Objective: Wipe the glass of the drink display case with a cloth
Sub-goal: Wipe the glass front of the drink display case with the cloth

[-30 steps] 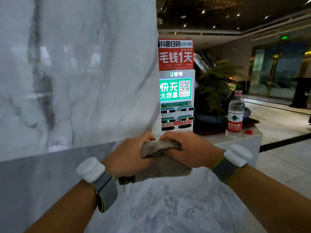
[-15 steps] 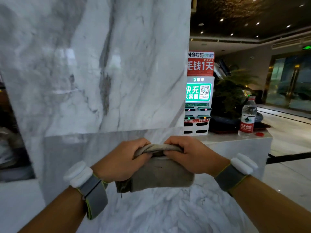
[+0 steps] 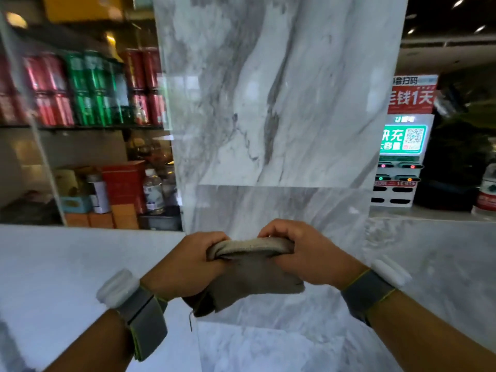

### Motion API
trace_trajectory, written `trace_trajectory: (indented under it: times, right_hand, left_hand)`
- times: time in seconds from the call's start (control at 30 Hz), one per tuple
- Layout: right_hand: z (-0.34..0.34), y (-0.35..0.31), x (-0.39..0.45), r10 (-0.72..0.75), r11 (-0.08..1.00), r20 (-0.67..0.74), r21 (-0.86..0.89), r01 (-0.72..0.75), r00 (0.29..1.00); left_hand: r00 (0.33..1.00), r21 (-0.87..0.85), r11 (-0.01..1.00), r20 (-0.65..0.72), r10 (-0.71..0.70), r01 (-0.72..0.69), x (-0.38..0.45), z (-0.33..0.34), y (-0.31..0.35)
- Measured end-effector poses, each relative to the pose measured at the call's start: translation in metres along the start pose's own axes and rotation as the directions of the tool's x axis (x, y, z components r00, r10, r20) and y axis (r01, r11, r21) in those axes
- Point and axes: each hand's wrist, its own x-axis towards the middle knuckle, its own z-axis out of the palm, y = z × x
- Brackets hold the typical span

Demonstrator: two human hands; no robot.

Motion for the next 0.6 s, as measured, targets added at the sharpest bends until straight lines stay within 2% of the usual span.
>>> trace_trajectory:
  times: [0.1, 0.2, 0.3, 0.4, 0.47, 0.57, 0.6]
  right_hand:
    - [0.031, -0.032, 0.023, -0.072, 0.992, -0.099, 0.099, 0.081, 0.992]
    - [0.065, -0.055, 0.053, -0.110, 0.988, -0.155, 0.090, 0.125, 0.982]
    - [0.096, -0.075, 0.086, -0.124, 0.989, -0.156, 0.058, 0.134, 0.980]
    - [0.122, -0.084, 0.118, -0.095, 0.995, -0.125, 0.022, 0.099, 0.988]
    - [0.152, -0.094, 0.151, -0.061, 0.996, -0.066, 0.068, 0.065, 0.996]
    - [0.177, -0.100, 0.176, -0.126, 0.992, -0.161, -0.013, 0.126, 0.979]
    - [0.184, -0.104, 0.183, -0.101, 0.995, -0.168, -0.010, 0.101, 0.981]
  left_hand:
    - [0.998, -0.023, 0.998, -0.010, -0.055, 0.055, -0.025, -0.018, -0.022]
    - [0.996, -0.052, 0.995, 0.013, -0.086, 0.087, -0.046, -0.045, -0.051]
    - [0.978, -0.012, 0.981, 0.085, -0.189, 0.191, -0.068, -0.073, -0.090]
    - [0.971, 0.021, 0.973, 0.062, -0.232, 0.231, -0.084, -0.105, -0.131]
    - [0.962, 0.063, 0.962, 0.055, -0.268, 0.265, -0.095, -0.136, -0.169]
    - [0.960, 0.144, 0.949, -0.027, -0.280, 0.281, -0.096, -0.165, -0.201]
    - [0.962, 0.175, 0.946, -0.041, -0.270, 0.273, -0.093, -0.172, -0.210]
